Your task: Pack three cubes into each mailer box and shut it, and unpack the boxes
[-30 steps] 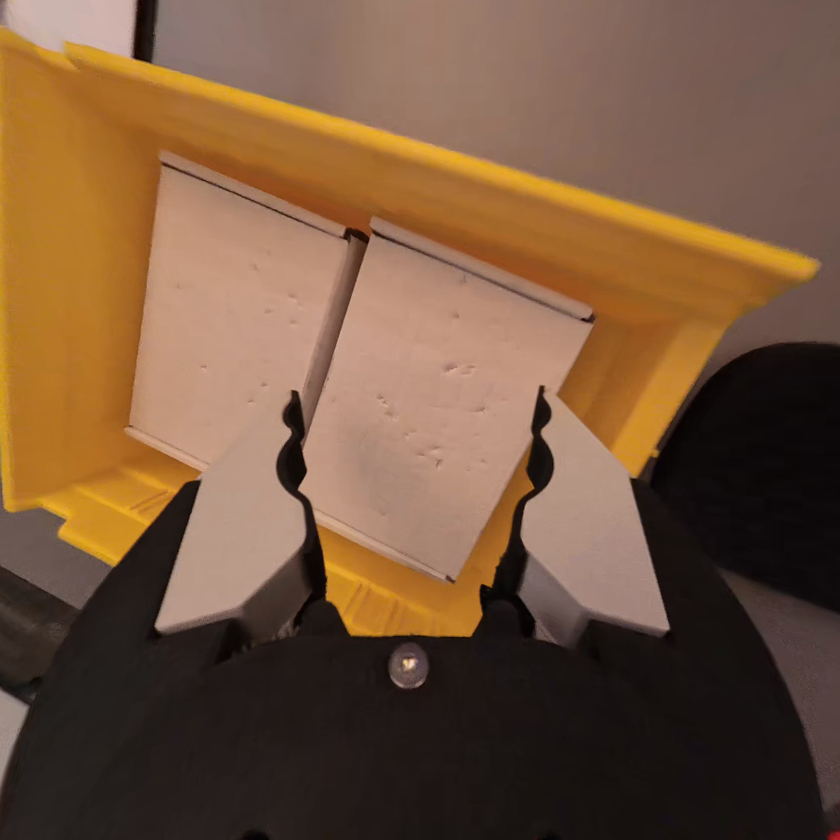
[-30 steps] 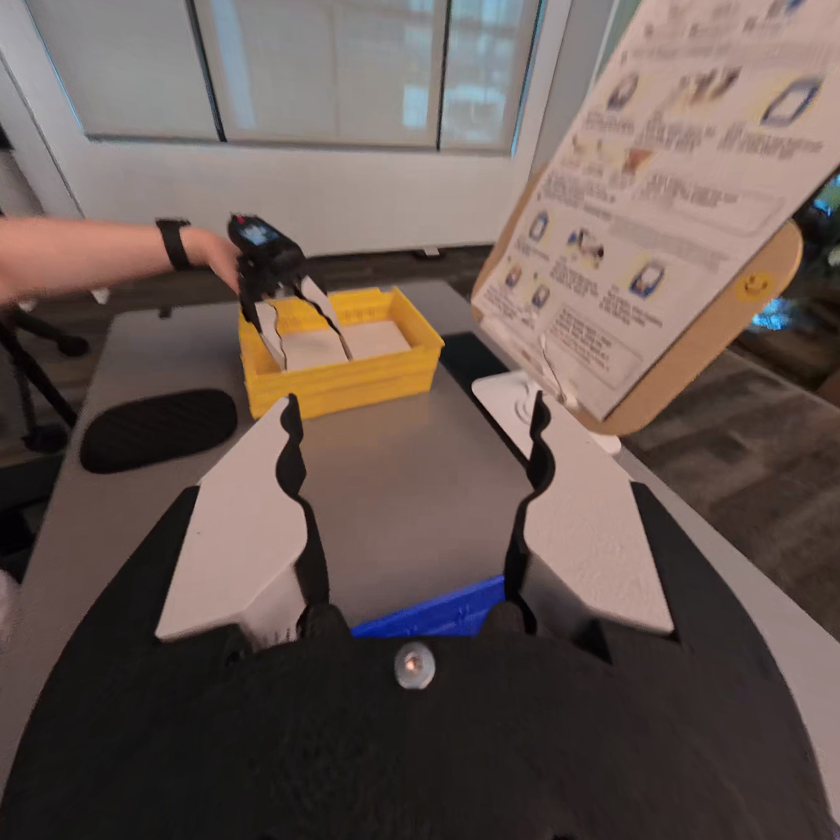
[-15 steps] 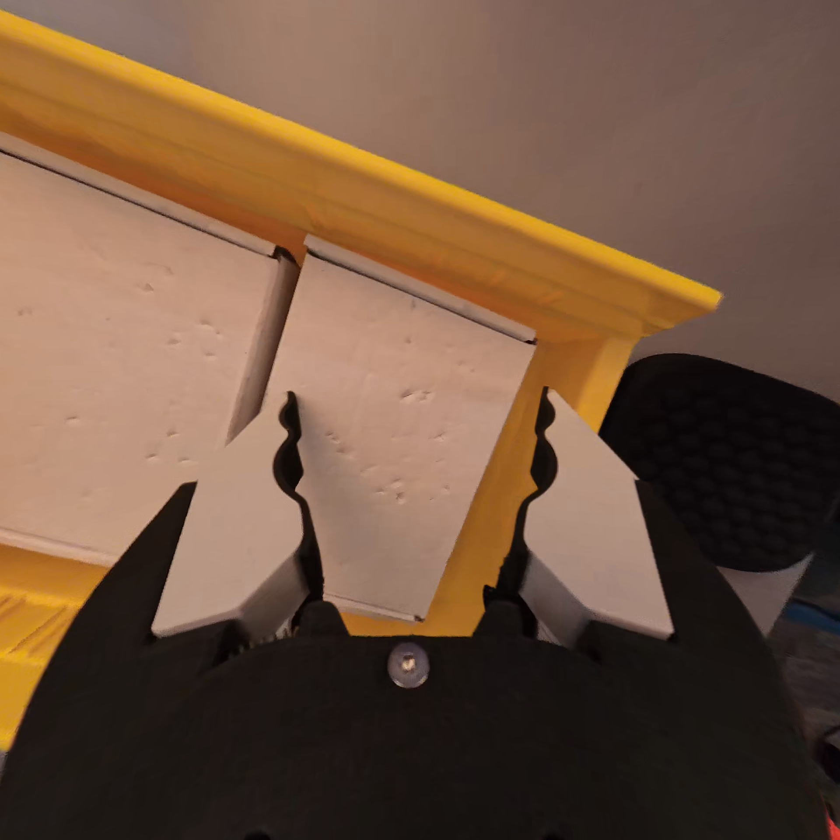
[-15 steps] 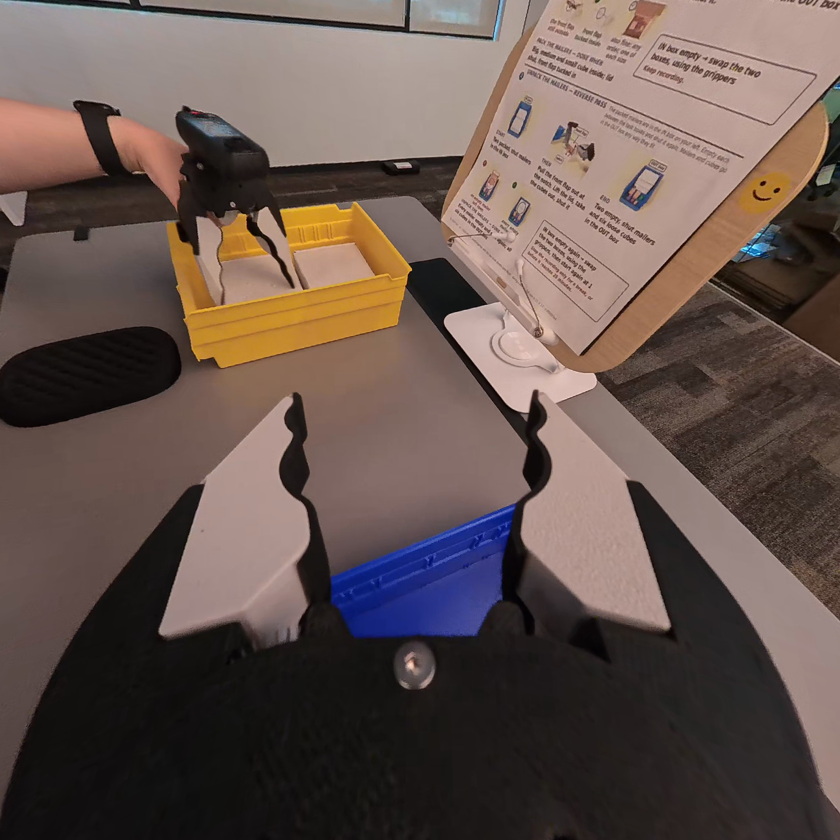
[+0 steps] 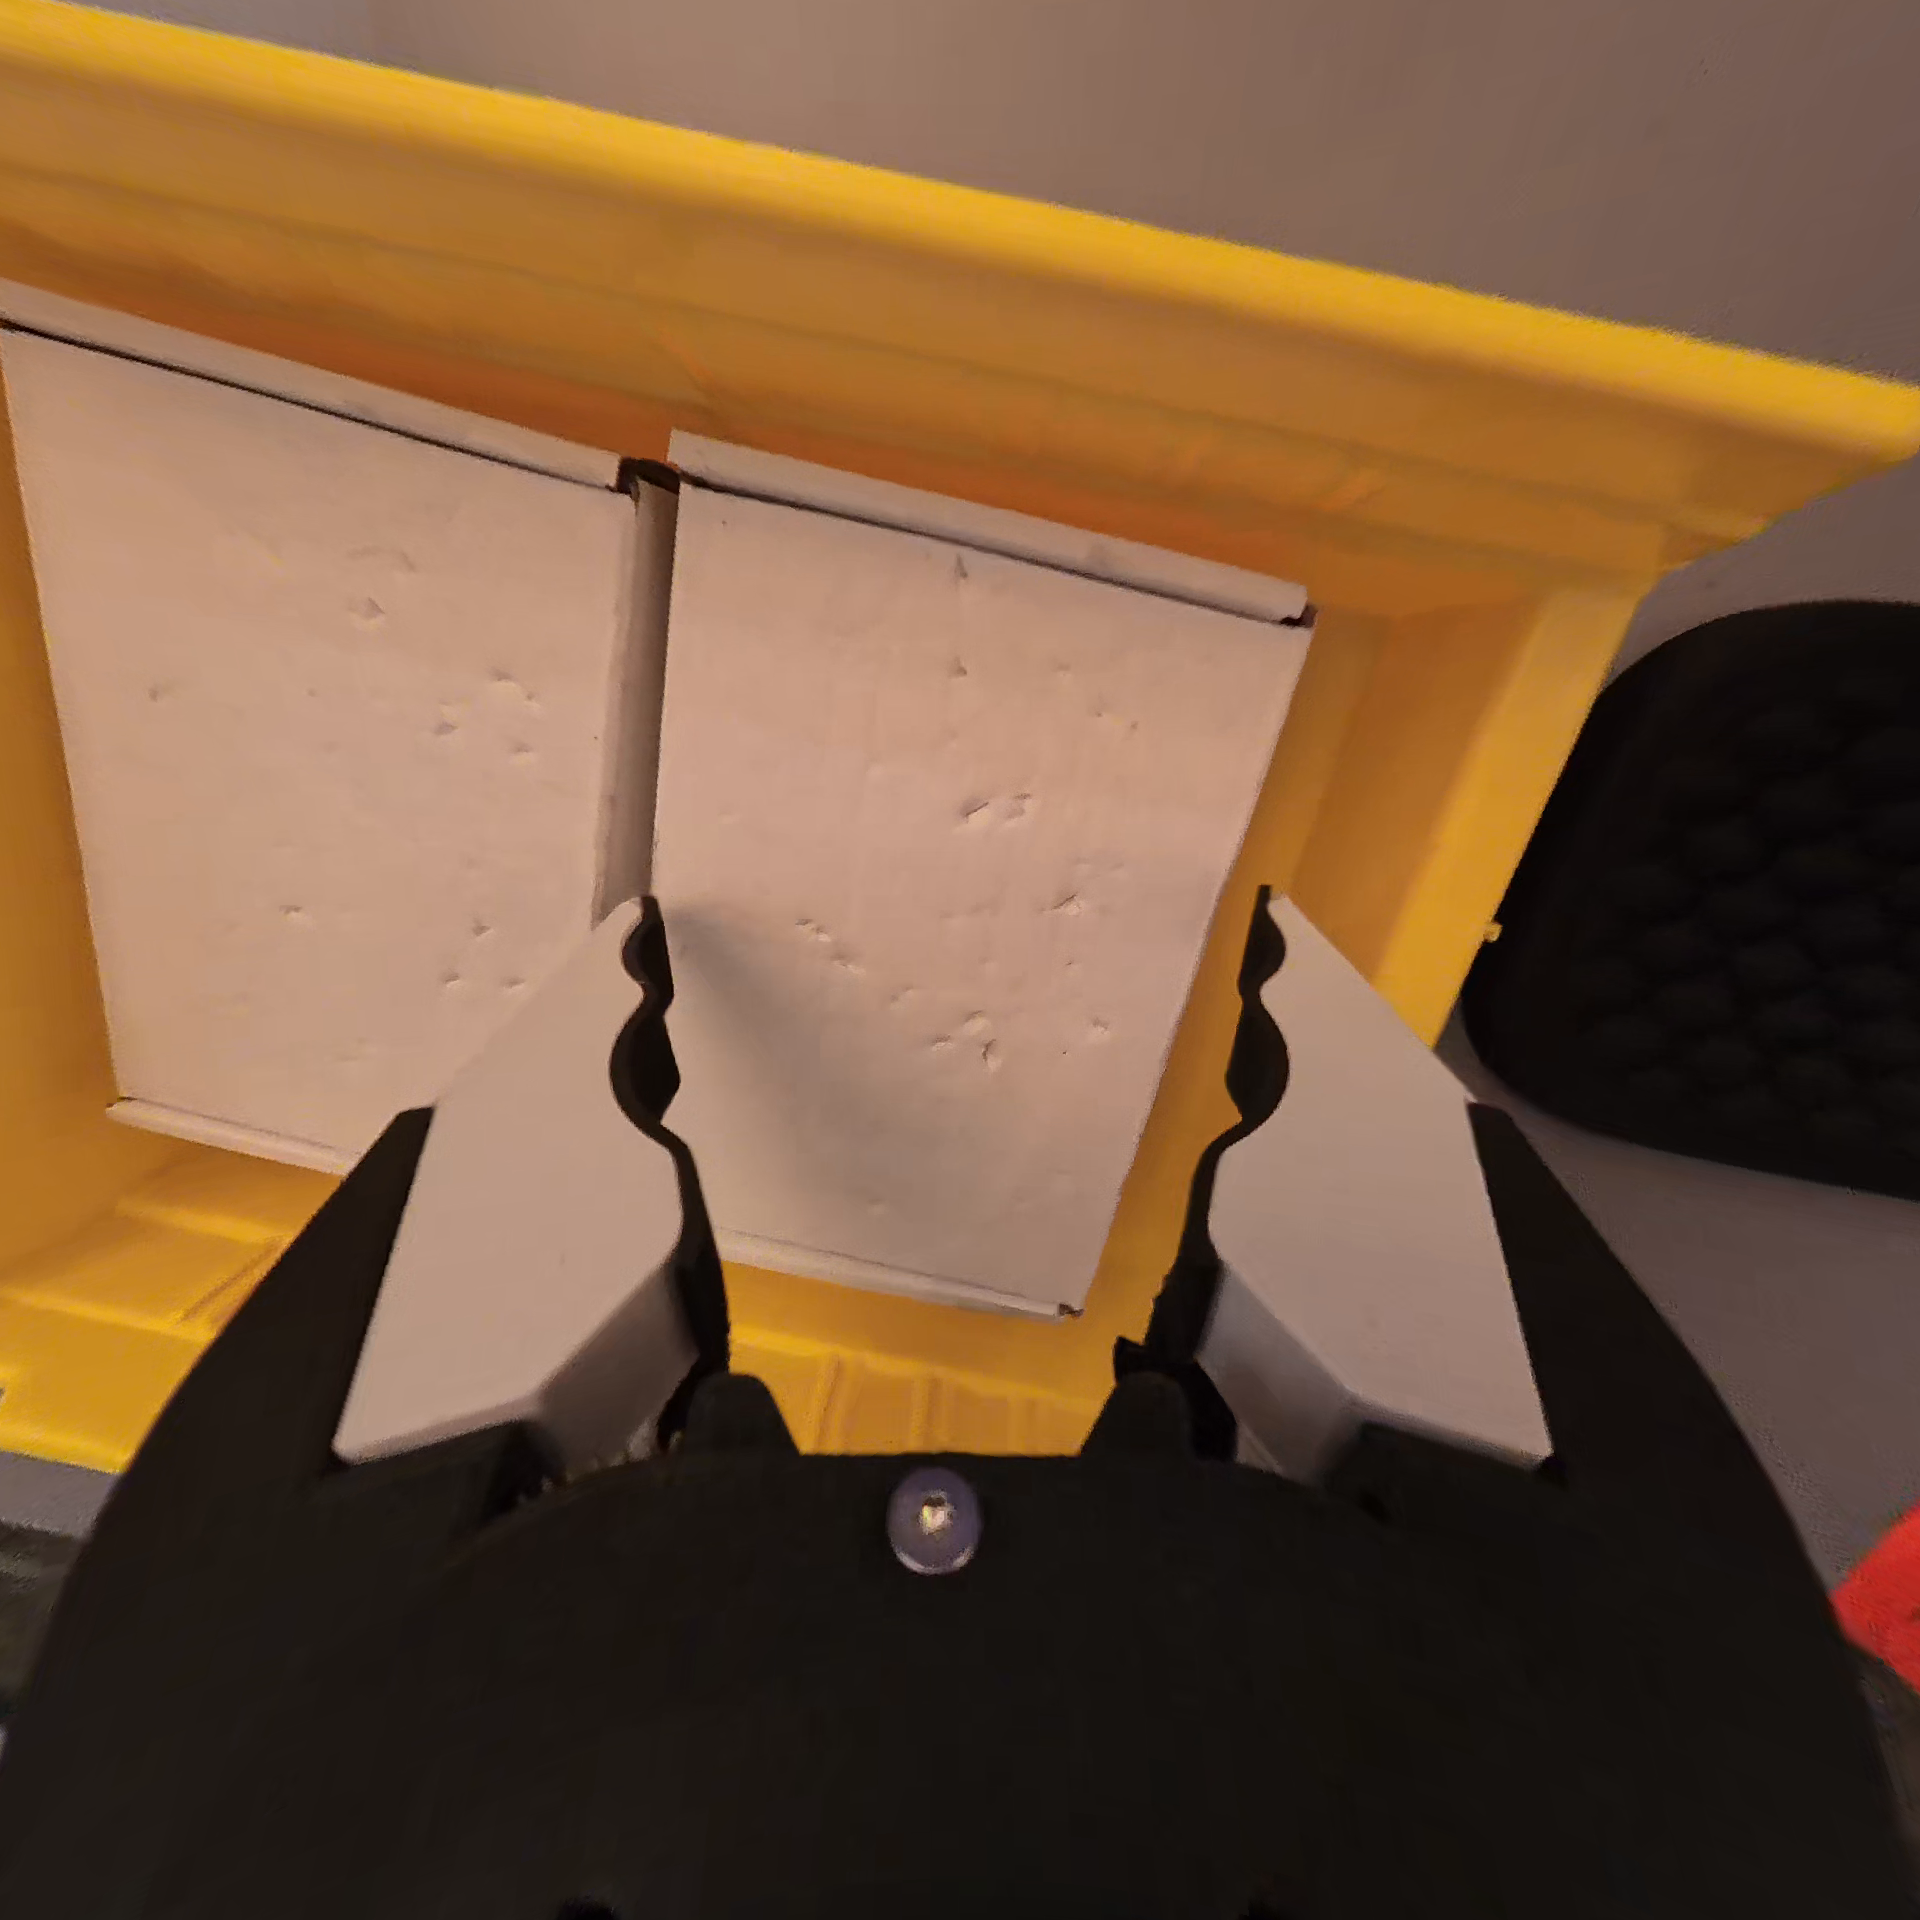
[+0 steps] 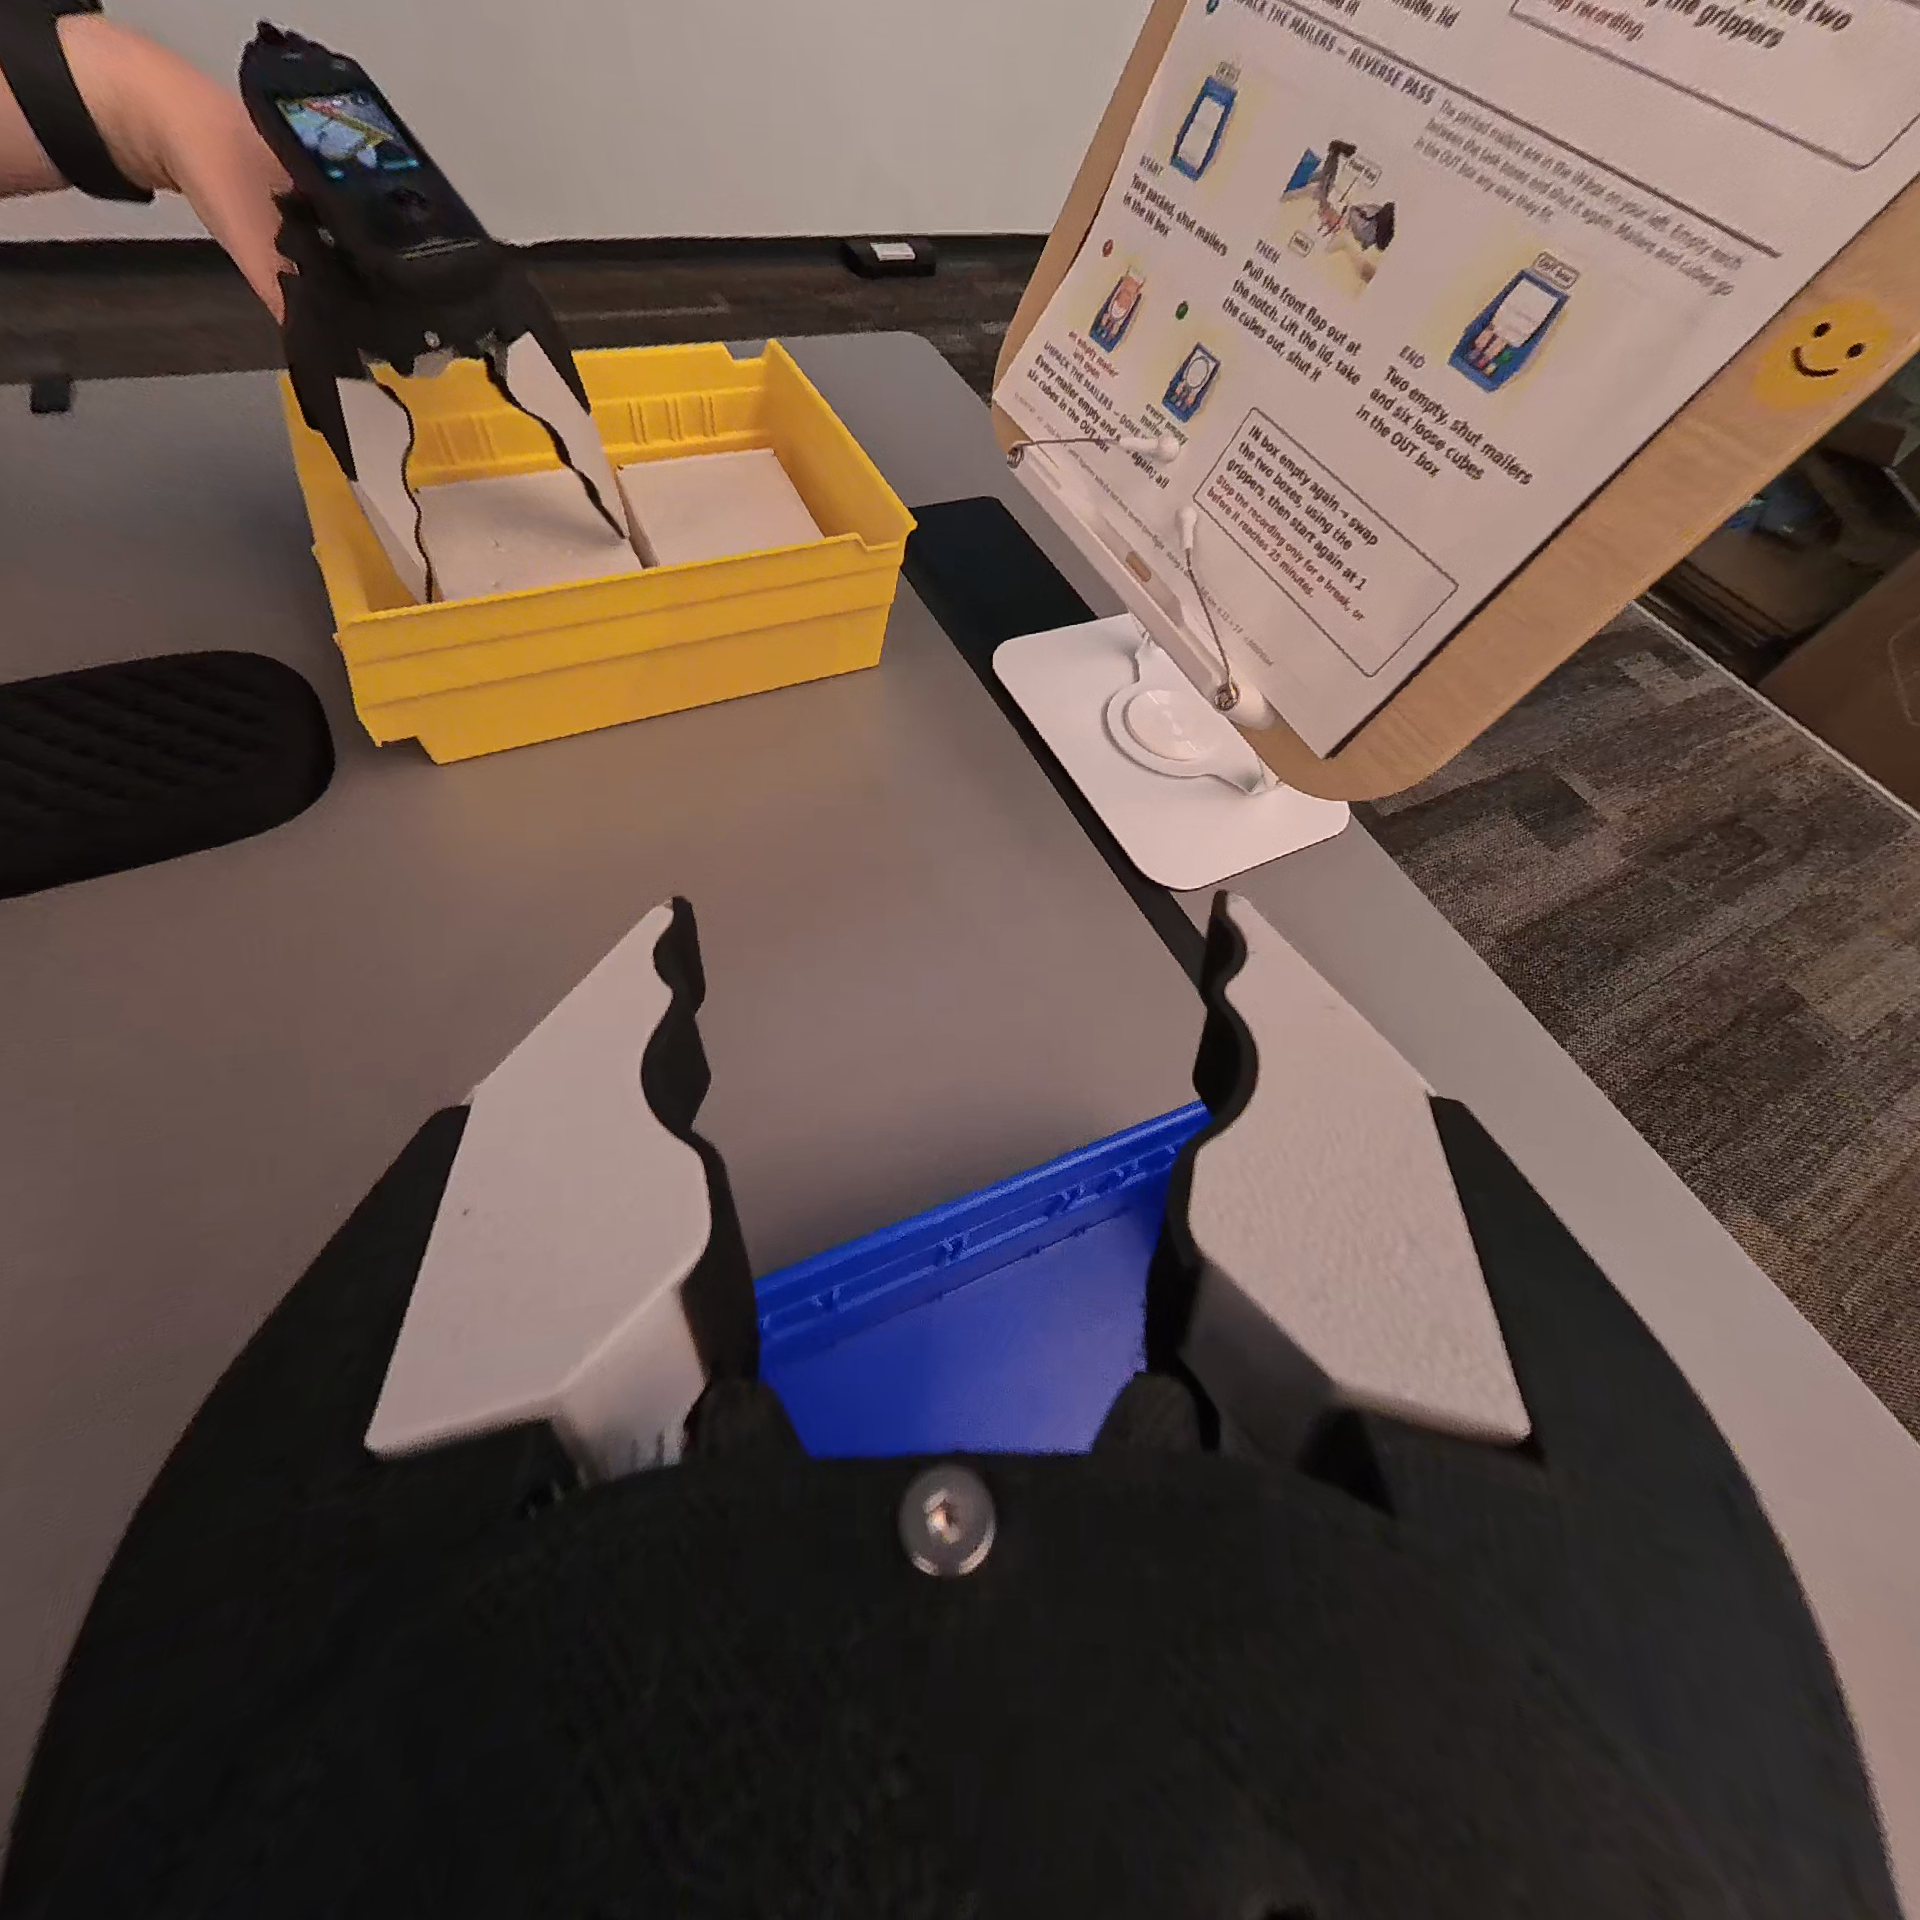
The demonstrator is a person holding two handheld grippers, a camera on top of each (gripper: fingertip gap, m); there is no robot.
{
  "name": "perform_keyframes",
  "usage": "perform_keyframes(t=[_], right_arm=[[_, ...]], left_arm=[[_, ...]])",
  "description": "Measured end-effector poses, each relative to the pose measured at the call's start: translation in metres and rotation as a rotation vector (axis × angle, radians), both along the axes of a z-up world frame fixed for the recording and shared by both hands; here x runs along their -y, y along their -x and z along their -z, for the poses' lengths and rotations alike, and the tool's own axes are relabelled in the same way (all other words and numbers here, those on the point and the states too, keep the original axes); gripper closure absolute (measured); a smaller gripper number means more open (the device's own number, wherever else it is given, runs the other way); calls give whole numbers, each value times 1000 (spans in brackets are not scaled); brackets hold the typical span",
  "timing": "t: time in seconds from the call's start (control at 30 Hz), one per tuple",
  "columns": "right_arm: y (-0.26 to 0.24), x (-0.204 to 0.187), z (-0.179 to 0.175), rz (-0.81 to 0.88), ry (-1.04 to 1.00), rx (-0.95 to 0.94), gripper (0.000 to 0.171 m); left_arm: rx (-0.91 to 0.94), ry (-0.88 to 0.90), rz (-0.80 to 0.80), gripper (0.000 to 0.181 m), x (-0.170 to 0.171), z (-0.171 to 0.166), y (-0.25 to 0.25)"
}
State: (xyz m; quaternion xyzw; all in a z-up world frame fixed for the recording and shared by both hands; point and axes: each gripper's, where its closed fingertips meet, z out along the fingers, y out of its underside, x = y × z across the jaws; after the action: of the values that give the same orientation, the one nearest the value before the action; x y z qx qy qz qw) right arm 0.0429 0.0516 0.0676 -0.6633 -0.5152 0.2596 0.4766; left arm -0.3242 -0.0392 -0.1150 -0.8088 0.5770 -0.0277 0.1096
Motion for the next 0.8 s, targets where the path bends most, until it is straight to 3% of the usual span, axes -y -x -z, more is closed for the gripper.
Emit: perform_keyframes(t=[0.43, 0.63, 0.8], right_arm=[[7, -13, 41, 35, -26, 220, 76], [10, -12, 37, 22, -37, 204, 78], [10, -12, 35, 22, -38, 196, 80]], left_arm=[[-88, 6, 37, 70, -9, 7, 7], [-70, 17, 18, 81, 0, 3, 10], [-82, 15, 20, 79, 1, 2, 13]])
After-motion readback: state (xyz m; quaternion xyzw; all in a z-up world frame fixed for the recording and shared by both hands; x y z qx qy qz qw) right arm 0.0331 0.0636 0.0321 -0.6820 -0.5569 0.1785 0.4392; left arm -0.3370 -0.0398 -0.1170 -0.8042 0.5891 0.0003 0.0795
